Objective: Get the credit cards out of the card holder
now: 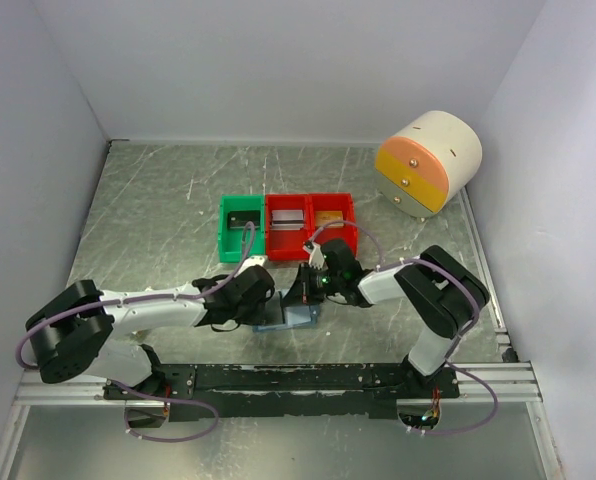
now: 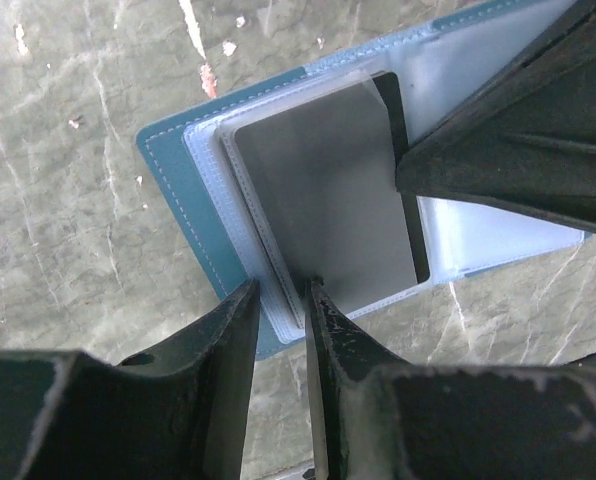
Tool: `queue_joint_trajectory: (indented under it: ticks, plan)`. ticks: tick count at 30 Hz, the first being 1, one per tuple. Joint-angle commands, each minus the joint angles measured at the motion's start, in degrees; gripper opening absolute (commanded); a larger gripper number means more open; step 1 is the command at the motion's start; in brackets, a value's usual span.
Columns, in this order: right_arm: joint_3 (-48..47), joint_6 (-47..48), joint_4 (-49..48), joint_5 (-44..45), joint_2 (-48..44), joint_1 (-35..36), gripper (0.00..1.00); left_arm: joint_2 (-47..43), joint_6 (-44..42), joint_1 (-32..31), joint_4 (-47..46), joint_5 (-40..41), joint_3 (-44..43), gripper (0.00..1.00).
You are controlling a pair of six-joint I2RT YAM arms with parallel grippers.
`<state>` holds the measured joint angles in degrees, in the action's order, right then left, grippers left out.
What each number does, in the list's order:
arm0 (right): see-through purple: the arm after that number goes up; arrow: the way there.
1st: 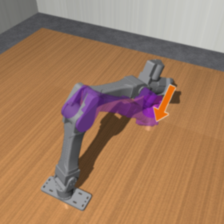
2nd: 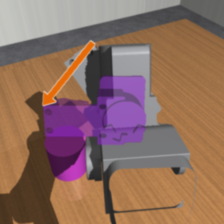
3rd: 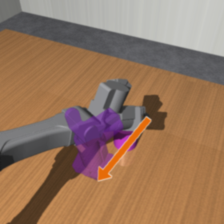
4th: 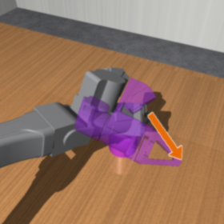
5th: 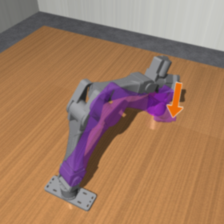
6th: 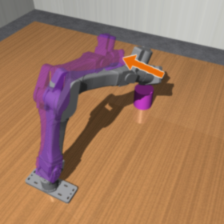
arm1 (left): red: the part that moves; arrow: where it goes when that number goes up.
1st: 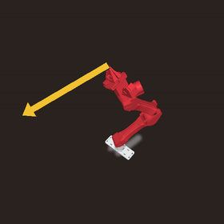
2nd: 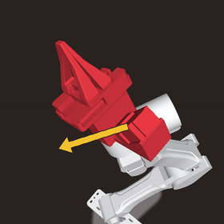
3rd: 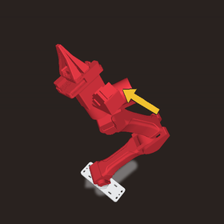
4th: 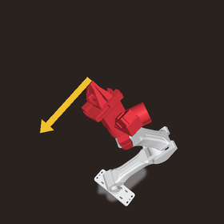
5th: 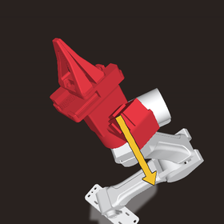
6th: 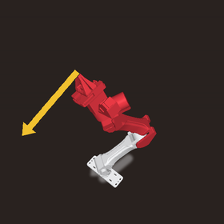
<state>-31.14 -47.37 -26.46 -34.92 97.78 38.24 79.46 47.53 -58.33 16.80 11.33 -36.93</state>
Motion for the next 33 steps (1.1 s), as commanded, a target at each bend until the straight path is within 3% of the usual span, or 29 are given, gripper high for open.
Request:
queue_joint_trajectory:
  ticks: [1, 10, 18, 24, 30, 33]
  plan:
    - [-1.33, 1.07, -2.43, -2.05, 1.11, 0.37, 0.00, 0.84, 1.62, -0.78, 4.58, -0.91, 2.73, 0.35]
    - [-0.09, 8.12, 6.65, -0.96, -1.80, -3.32, 0.00, 2.51, 2.56, -0.74, 5.21, 1.67, 3.18, 0.36]
    - [0.85, 8.80, 7.64, -0.78, -3.73, -4.84, 0.00, 1.81, 2.35, -0.74, 5.15, 1.89, 3.62, 0.36]
    - [0.80, 5.54, 4.27, -1.37, -4.29, -1.91, 0.27, 0.72, 2.04, -0.74, 5.00, 1.93, 3.31, 0.36]
    - [-2.39, 5.20, 6.31, 2.44, -0.08, 1.47, 0.29, 0.64, 2.02, -0.74, 5.06, 1.84, 2.85, 0.36]
    - [-2.91, 5.34, 6.90, 3.71, 0.18, 1.97, 0.25, 0.53, 2.12, -0.74, 5.17, 1.93, 2.92, 0.36]
